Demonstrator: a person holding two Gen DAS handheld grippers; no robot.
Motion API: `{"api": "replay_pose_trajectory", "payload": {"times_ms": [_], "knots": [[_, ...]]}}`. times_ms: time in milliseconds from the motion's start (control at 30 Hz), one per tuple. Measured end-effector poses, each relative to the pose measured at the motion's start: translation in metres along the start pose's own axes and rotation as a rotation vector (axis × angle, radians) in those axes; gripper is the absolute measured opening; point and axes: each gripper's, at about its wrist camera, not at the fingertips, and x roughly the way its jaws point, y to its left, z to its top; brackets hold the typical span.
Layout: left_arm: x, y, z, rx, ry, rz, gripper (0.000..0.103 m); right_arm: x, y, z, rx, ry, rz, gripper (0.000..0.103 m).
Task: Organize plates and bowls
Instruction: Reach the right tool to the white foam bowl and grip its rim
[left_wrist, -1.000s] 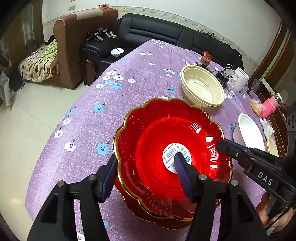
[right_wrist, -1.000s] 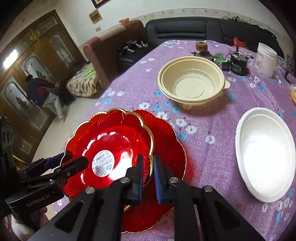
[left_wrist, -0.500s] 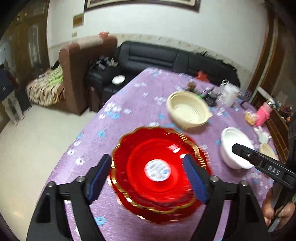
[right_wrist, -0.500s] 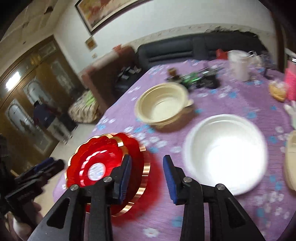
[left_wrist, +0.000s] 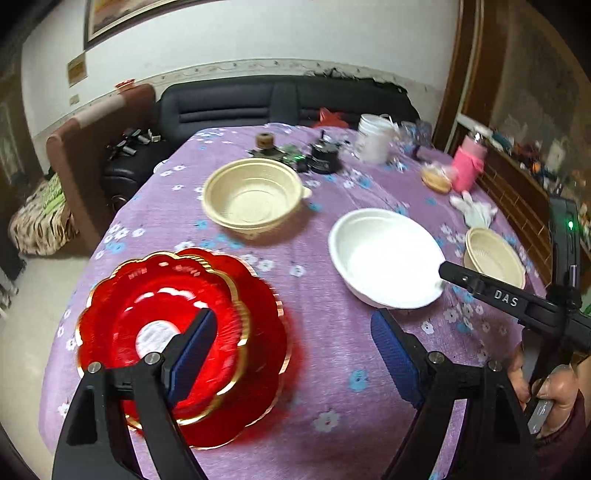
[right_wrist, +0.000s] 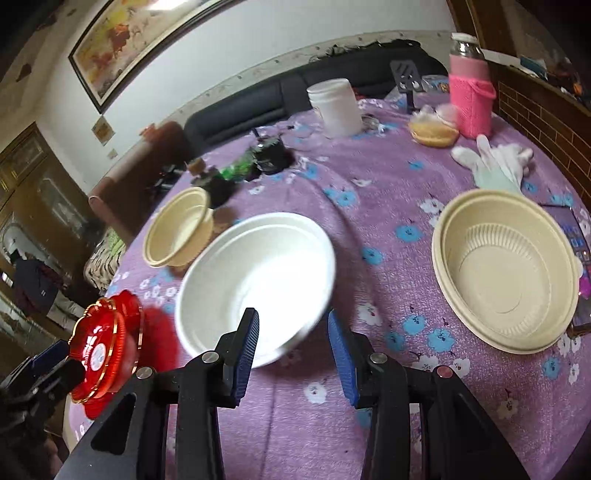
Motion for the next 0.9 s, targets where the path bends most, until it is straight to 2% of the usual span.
{"api": "replay_pose_trajectory", "payload": {"times_ms": [267, 500, 533, 567, 600, 667, 900], "knots": [[0.02, -0.035, 0.009, 0.087, 0.002, 0.123, 0.085, 0.035, -0.002, 0.006, 0.007, 0.002, -0.015, 0.042], [0.04, -0.048, 0.016, 0.127, 0.025, 0.175, 0.085, 0.054, -0.006, 0.003, -0.023, 0.03, -0.005, 0.042], [0.042, -0.05, 0.018, 0.127, 0.029, 0.176, 0.085, 0.056, -0.006, 0.003, -0.027, 0.037, -0.003, 0.04], [0.045, -0.051, 0.019, 0.128, 0.032, 0.176, 0.085, 0.058, -0.006, 0.002, -0.03, 0.045, 0.005, 0.031], [0.048, -0.053, 0.021, 0.131, 0.037, 0.177, 0.085, 0.06, -0.006, 0.001, -0.035, 0.053, 0.008, 0.025], [0.053, -0.056, 0.022, 0.139, 0.042, 0.18, 0.085, 0.059, -0.007, 0.001, -0.042, 0.052, 0.009, 0.019], [0.08, -0.07, 0.026, 0.17, 0.08, 0.188, 0.085, 0.059, -0.008, -0.001, -0.055, 0.054, 0.003, 0.016]]}}
